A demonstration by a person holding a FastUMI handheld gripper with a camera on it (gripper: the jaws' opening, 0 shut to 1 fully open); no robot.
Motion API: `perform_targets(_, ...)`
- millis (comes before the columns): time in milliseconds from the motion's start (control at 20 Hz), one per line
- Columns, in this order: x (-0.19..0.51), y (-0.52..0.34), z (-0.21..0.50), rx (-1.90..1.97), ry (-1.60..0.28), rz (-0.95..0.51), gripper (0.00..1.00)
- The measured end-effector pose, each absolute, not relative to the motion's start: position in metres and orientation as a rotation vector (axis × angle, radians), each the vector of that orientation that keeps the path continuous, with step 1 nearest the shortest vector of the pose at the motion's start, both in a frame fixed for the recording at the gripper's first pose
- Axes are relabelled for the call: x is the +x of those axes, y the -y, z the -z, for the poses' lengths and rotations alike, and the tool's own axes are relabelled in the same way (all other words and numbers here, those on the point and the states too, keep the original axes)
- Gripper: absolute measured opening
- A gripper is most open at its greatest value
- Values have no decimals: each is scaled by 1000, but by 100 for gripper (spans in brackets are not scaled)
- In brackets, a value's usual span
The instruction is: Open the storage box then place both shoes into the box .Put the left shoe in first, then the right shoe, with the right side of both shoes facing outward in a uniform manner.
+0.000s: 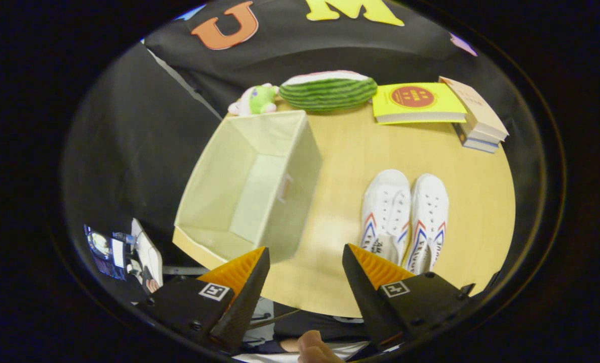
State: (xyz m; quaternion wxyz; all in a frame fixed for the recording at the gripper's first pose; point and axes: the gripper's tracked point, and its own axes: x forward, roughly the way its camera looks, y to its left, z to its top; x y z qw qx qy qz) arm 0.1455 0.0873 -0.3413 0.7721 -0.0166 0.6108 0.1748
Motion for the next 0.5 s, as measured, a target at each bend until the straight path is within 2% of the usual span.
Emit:
perform_targets(350, 152, -4, 410, -116, -1434, -233, 94)
perform_targets(500, 164, 3, 422, -101, -1433, -232, 91)
